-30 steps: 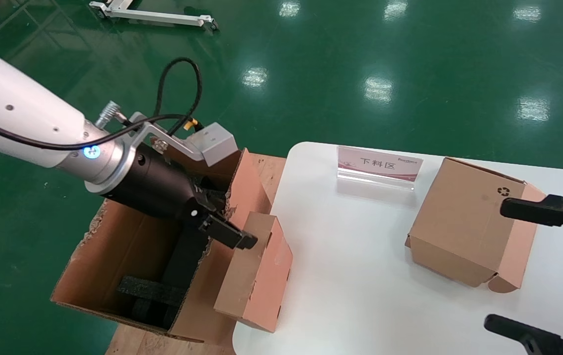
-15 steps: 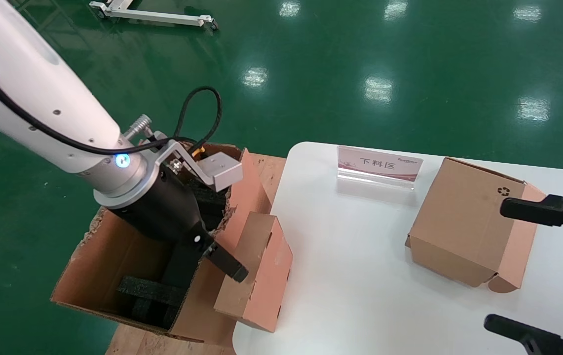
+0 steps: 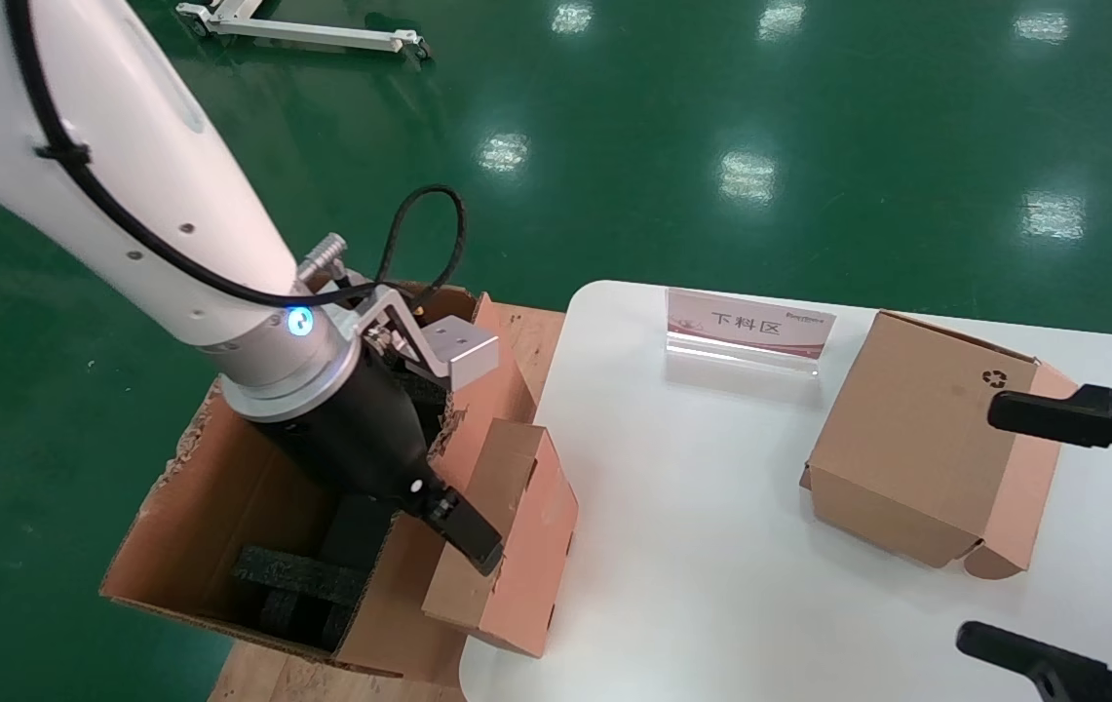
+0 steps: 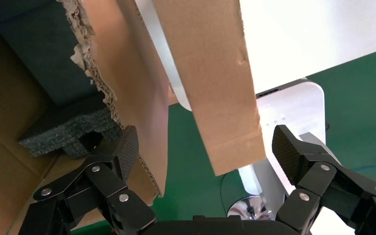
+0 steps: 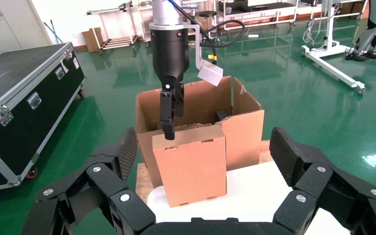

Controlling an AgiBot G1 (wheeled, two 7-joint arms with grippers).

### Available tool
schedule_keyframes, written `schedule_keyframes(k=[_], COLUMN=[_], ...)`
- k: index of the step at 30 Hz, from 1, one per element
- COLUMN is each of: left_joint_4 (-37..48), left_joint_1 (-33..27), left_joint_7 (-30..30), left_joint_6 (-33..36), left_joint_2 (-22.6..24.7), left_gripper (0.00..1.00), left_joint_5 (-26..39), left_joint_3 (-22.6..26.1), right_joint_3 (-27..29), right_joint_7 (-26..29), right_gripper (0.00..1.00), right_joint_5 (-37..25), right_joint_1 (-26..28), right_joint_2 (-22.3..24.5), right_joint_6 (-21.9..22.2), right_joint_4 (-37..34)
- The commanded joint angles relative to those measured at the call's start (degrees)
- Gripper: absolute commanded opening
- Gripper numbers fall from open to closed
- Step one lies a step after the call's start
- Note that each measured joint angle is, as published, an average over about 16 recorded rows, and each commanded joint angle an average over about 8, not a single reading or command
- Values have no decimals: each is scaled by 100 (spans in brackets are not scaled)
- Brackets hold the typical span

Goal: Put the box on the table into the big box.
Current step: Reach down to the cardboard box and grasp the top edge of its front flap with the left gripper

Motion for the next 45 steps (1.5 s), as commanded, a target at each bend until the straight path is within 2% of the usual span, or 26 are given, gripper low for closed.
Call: schedule_keyframes(k=[1, 34, 42, 45], left_joint_4=[0, -1, -1, -1], left_joint_1=[7, 498, 535, 542], left_joint_7=[-110, -1498, -1623, -1647], left_joint_6=[-22, 13, 37, 42], left_joint_2=[64, 1148, 1239, 1257], left_gripper=[100, 100, 2, 0], left_joint_5=[16, 785, 862, 876], left_joint_3=[19, 170, 190, 194], right_joint_3=[0, 0, 0, 0], right_joint_7=[0, 0, 0, 0], right_gripper=[100, 100, 100, 100], right_joint_5=[0, 0, 0, 0], right_joint_1=[0, 0, 0, 0], right_joint_2=[0, 0, 0, 0], right_joint_6=[0, 0, 0, 0], right_joint_4=[0, 0, 0, 0])
